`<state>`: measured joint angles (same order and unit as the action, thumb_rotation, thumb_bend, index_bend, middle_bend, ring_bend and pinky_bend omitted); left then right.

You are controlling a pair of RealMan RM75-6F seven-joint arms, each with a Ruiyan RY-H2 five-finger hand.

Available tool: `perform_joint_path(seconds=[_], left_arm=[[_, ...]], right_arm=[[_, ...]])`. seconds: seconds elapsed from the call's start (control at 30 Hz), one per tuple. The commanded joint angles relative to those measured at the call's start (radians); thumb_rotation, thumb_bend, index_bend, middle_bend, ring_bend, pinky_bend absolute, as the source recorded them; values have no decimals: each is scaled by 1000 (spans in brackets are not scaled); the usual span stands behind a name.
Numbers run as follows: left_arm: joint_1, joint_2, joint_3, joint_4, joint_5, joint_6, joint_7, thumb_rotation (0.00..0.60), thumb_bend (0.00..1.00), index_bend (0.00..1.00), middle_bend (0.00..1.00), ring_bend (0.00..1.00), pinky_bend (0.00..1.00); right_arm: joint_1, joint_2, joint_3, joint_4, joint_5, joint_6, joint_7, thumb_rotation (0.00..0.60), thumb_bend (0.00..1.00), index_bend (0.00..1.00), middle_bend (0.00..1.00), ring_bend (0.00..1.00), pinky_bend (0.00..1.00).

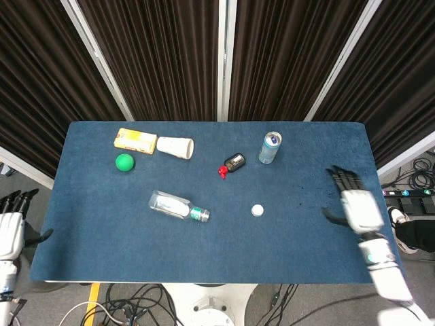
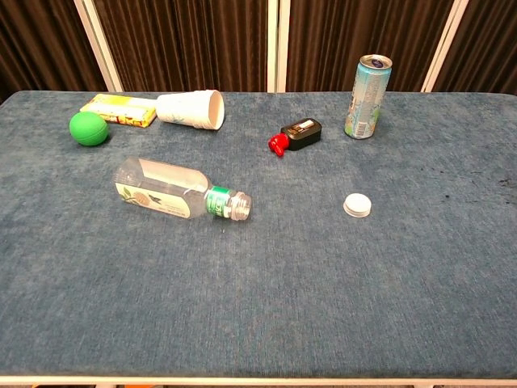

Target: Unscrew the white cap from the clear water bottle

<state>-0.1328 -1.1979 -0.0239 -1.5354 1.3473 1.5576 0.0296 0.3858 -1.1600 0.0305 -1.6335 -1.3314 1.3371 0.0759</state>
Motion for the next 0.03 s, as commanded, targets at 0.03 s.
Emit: perform_joint_path(seconds=[0.03], left_arm=[[31,14,12,-42,38,49,19,600,60,151,194,100,145]], right_arm=[[-121,92,-45,-49,-93,125,109,600,207,0,0,0,0]])
